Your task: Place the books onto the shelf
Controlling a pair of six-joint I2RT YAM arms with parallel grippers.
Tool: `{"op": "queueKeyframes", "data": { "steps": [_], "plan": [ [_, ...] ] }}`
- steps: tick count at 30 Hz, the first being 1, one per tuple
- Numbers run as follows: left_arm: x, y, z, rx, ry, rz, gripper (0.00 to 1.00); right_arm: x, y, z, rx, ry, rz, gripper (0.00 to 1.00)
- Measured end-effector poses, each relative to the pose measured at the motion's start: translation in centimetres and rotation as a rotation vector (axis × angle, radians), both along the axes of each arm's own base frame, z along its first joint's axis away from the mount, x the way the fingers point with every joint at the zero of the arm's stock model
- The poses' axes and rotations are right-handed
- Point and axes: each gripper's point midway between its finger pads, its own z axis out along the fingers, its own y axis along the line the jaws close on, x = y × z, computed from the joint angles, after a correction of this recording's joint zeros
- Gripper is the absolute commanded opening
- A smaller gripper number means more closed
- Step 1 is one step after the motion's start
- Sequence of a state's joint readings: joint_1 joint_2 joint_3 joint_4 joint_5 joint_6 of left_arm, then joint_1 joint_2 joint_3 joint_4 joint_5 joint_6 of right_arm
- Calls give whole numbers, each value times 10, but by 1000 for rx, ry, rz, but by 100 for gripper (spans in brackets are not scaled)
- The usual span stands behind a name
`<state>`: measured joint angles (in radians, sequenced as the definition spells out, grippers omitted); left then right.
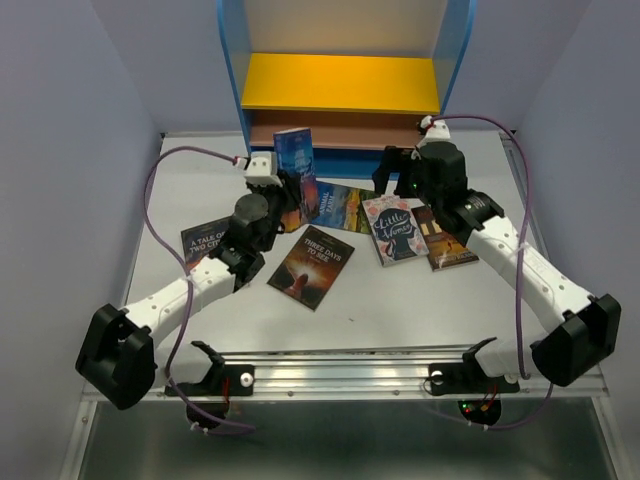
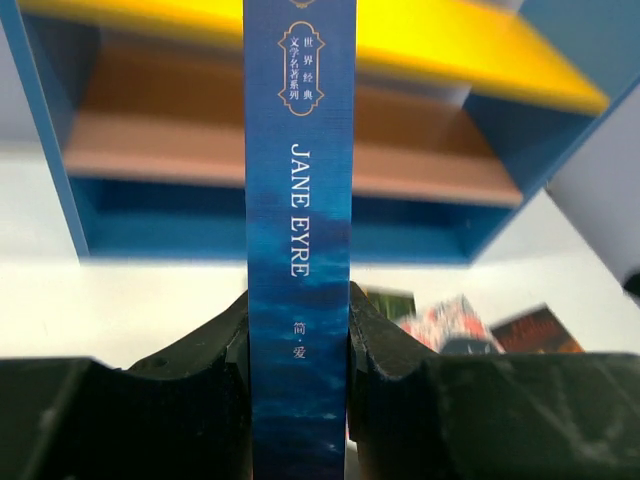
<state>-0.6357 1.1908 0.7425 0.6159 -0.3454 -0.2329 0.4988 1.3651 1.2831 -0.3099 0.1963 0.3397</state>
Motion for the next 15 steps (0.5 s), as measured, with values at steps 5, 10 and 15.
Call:
{"op": "queueKeyframes", "data": {
  "steps": [5,10,15],
  "plan": [
    [29,-7,80,43,-195,55,0,-6,-20,16,2,-82,-73,100],
    [60,-11,151,59,-360,143,0,-2,-32,2,-43,-76,-109,100],
    [105,-15,202,49,-490,225,0,5,-43,2,-69,-89,-130,100]
  ]
}}
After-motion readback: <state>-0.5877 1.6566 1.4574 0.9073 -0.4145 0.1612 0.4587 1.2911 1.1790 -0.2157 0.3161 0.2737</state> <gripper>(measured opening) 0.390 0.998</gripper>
